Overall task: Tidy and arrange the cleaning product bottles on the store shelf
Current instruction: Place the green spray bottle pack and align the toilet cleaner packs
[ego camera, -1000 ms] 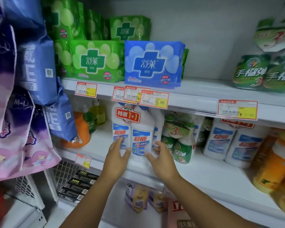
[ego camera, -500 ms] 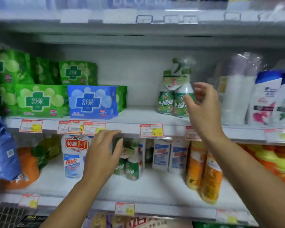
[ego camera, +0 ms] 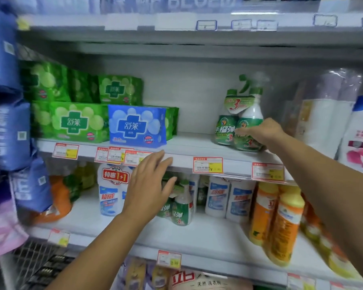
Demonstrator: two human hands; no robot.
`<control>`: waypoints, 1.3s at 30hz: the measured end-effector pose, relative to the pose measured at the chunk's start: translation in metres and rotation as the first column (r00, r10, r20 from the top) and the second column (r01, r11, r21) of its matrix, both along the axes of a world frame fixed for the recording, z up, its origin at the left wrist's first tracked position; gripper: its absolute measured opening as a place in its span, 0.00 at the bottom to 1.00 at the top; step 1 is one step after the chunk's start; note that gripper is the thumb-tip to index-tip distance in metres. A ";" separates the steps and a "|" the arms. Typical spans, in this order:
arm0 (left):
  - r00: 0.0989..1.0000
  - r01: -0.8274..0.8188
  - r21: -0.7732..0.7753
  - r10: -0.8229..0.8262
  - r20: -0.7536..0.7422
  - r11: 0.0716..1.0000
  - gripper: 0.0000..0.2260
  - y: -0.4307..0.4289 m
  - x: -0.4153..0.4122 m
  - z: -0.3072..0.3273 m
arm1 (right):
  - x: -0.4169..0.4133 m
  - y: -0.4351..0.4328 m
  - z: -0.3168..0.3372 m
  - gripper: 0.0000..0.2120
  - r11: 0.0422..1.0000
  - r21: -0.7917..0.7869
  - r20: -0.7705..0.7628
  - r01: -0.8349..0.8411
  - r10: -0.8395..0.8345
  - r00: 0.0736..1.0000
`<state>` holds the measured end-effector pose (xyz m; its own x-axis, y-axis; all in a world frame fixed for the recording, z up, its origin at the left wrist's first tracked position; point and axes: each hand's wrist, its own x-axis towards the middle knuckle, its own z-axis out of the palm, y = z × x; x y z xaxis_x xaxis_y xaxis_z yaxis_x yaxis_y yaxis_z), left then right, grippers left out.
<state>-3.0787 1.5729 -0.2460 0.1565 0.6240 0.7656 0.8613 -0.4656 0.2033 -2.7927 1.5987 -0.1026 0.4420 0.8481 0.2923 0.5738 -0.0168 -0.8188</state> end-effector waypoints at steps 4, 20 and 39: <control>1.000 0.024 -0.007 -0.024 -0.004 1.000 0.21 -0.003 -0.001 -0.001 | -0.013 -0.019 0.006 0.20 0.996 0.045 -0.122 -0.083 0.088 0.989; 0.945 0.216 -0.064 -0.192 0.266 0.974 0.29 -0.060 -0.033 -0.034 | -0.074 -0.171 -0.081 0.22 0.911 0.173 -0.086 -0.373 0.392 0.916; 0.938 0.299 -0.598 -0.115 0.326 0.743 0.25 0.031 -0.001 -0.144 | -0.075 -0.039 -0.259 0.31 0.917 0.035 0.052 -0.398 0.396 0.917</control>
